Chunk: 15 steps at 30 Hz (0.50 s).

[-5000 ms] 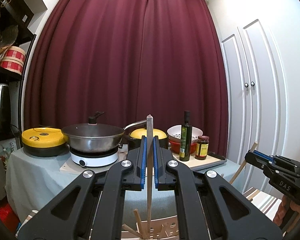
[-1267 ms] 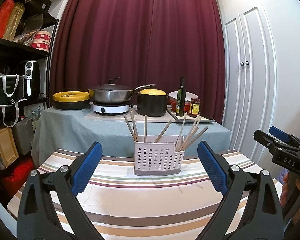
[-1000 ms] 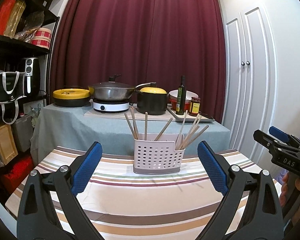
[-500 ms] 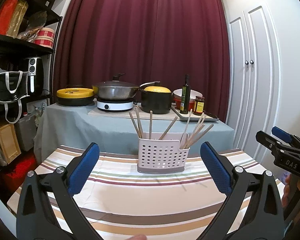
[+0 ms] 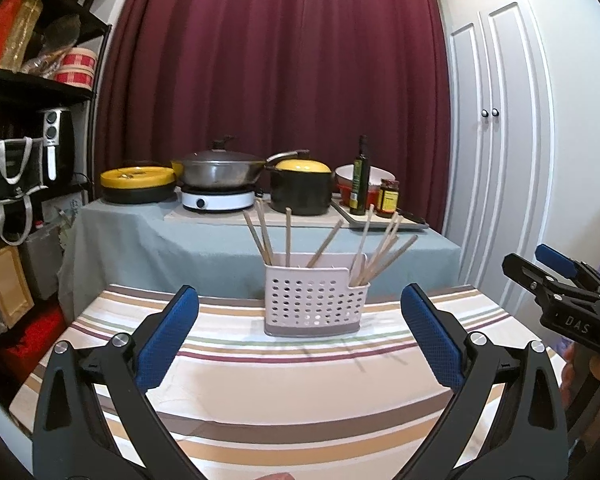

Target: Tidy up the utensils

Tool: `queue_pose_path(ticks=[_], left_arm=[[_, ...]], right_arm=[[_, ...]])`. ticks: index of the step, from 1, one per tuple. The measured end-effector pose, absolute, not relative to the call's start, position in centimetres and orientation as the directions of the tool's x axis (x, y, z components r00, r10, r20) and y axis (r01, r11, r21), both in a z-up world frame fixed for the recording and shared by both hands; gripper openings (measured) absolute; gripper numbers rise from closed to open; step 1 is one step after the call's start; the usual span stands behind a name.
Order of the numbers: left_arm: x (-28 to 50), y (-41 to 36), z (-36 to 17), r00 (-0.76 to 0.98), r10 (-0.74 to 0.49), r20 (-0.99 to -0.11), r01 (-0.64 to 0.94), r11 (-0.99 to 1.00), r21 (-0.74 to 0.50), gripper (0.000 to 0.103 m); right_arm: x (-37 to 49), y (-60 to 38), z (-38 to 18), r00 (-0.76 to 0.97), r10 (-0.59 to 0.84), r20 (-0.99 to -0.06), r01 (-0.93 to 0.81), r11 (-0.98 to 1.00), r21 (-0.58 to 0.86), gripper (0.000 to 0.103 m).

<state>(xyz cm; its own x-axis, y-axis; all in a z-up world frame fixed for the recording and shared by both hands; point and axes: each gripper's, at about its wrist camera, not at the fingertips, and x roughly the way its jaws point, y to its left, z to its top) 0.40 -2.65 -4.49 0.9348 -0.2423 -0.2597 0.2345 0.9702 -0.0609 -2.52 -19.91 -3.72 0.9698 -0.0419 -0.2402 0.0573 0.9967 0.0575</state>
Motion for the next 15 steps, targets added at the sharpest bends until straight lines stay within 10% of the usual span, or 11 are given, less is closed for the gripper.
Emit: queue_pose_path(ticks=[15], left_arm=[[1.33,-2.75,-4.97,0.943,-0.206,-0.261,0.198,0.979,-0.054,0.099]], right_arm=[[-1.63,-19.71,-4.63,0.962,-0.041,-0.268,0.059,0.996,0.06,0.086]])
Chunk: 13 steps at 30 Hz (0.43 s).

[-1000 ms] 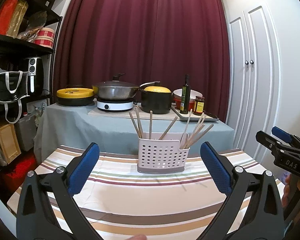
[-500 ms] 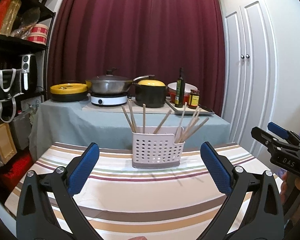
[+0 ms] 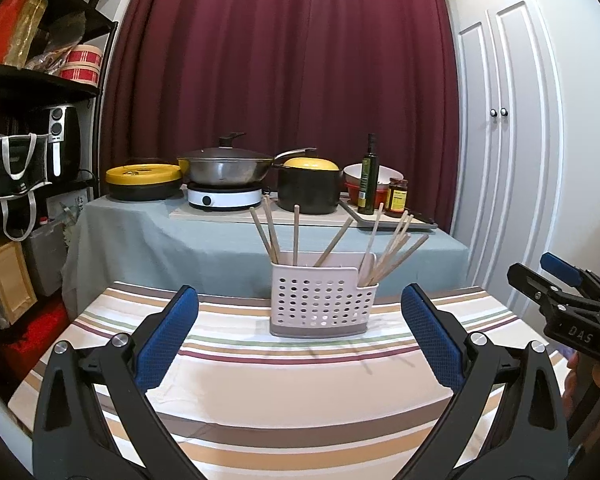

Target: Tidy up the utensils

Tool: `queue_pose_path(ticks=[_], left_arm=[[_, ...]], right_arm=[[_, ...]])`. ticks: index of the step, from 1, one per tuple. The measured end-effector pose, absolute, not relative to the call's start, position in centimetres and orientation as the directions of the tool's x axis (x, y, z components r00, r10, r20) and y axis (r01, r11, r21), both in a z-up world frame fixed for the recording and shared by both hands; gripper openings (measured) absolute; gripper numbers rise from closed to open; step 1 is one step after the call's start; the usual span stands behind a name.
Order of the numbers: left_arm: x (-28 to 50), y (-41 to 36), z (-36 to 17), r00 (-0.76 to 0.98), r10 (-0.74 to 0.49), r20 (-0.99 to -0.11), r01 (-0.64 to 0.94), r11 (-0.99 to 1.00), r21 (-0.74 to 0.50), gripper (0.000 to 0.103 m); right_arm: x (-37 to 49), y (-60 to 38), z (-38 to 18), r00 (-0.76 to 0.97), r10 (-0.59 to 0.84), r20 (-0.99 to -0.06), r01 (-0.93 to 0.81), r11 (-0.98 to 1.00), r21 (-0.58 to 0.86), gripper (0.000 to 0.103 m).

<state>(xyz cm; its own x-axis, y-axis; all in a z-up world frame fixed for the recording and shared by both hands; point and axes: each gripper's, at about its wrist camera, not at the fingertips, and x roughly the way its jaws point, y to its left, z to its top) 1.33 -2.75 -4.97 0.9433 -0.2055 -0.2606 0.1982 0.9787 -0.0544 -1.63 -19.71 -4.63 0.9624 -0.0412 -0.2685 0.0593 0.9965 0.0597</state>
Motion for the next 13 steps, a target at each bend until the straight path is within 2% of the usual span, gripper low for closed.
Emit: queue_pose_path(ticks=[7,13], left_arm=[[3.4,-2.6,-6.0,0.941,-0.174,-0.291,0.171,0.985,-0.036,0.099],[7.4,-1.5,-8.7,0.92,-0.105,-0.378,0.116,0.993,0.006,0.099]], right_arm=[[-0.5,-20.2,-5.6,0.952,-0.05,-0.302,0.072,0.995,0.062,0.086],[1.3,-21.4,-7.4,0.933,-0.068,-0.352,0.098,0.993,0.068,0.086]])
